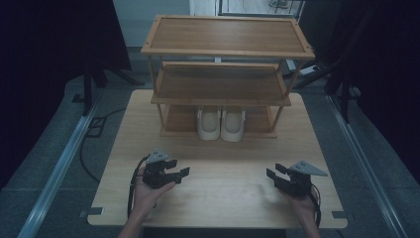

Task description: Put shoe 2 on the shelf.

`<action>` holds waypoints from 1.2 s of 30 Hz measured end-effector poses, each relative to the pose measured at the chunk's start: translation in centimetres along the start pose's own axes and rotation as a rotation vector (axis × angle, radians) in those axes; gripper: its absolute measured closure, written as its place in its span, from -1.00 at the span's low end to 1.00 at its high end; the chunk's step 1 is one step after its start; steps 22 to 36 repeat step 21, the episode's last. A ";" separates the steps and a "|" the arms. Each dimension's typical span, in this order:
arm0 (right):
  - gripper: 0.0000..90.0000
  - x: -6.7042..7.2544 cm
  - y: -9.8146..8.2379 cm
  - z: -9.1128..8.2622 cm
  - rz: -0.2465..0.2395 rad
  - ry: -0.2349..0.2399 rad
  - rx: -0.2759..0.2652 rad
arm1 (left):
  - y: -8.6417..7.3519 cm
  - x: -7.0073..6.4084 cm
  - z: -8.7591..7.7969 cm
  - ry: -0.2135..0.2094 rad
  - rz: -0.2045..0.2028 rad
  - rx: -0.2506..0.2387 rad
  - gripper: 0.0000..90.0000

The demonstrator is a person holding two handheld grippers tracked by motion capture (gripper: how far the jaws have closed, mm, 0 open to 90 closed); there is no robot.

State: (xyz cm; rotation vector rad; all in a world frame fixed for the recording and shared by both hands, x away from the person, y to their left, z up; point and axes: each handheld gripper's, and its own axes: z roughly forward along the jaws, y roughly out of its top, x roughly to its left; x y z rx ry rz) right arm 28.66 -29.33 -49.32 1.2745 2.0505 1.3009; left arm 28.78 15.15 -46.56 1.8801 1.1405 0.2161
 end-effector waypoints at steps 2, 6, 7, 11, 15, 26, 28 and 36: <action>0.15 -0.4 -0.4 -0.1 0.004 -0.018 0.011 | 0.0 0.1 0.0 0.002 -0.001 0.003 -0.19; 0.15 -0.9 -0.5 0.0 0.018 -0.013 0.014 | 0.0 0.2 0.0 0.005 -0.004 0.003 -0.19; 0.14 -0.8 -0.5 0.1 0.015 -0.015 0.013 | 0.0 0.3 0.0 0.008 -0.004 0.003 -0.19; 0.14 -0.7 -0.5 0.2 -0.001 -0.018 0.022 | 0.0 0.4 -0.1 0.009 -0.005 0.001 -0.19; 0.13 -0.7 -0.4 0.0 -0.001 -0.023 0.014 | 0.0 0.4 -0.2 0.011 -0.005 -0.002 -0.19; 0.07 -1.0 -0.4 -0.2 -0.005 -0.062 0.015 | 0.0 0.6 -0.2 0.014 -0.010 -0.002 -0.19; 0.07 -1.0 -0.4 -0.2 -0.005 -0.062 0.015 | 0.0 0.6 -0.2 0.014 -0.010 -0.002 -0.19; 0.07 -1.0 -0.4 -0.2 -0.005 -0.062 0.015 | 0.0 0.6 -0.2 0.014 -0.010 -0.002 -0.19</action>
